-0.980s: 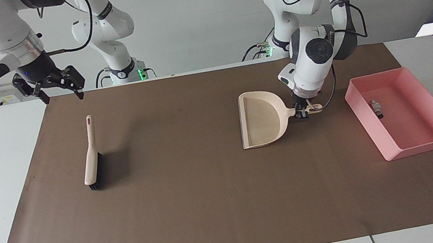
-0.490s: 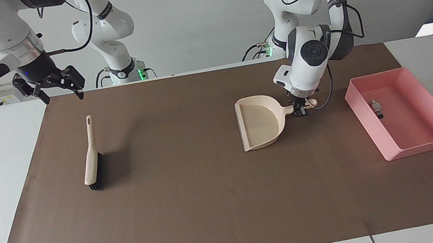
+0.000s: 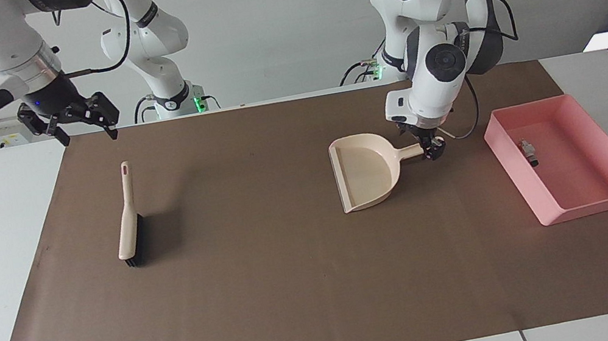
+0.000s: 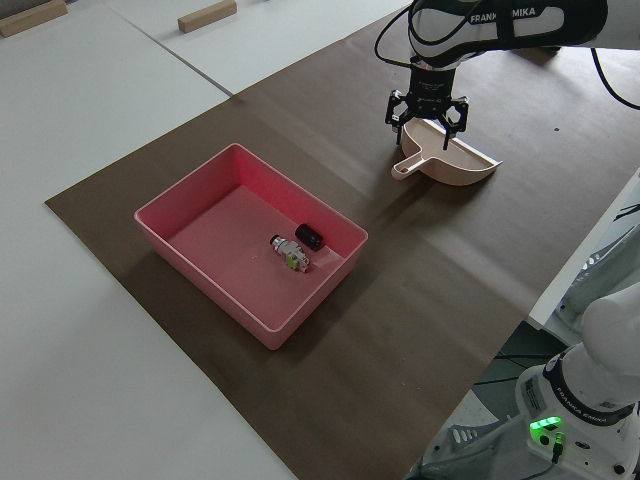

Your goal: Clean e-waste and dump in bin

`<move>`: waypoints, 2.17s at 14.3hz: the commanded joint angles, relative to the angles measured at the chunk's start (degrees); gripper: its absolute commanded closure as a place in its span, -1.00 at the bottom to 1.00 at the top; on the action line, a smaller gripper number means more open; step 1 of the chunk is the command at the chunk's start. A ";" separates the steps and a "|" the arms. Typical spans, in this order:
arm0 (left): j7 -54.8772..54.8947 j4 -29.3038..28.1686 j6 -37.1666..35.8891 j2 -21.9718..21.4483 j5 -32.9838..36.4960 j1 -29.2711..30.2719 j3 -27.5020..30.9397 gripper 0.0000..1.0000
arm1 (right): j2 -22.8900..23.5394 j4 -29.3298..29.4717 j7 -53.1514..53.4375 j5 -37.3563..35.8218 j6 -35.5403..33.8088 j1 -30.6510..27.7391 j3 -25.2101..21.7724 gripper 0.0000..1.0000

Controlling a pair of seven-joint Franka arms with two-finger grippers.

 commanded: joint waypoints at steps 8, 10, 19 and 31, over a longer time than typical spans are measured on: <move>-38.31 10.64 -9.24 1.17 0.91 9.59 0.45 -0.96 | -1.10 -1.43 -0.88 0.35 0.82 -0.46 -0.05 -0.99; -38.22 14.16 -11.97 1.26 0.65 14.34 0.45 -0.96 | -1.10 -1.43 -0.88 0.35 0.90 -0.55 -0.14 -0.99; -38.04 26.47 -21.56 0.21 0.38 25.17 0.63 -0.96 | -1.10 -1.43 -0.88 0.44 0.90 -0.55 -0.05 -0.99; -42.09 29.91 -27.00 -2.78 -0.15 44.95 -24.60 -0.96 | -1.10 -1.43 -0.88 0.44 0.90 -0.72 -0.14 -0.99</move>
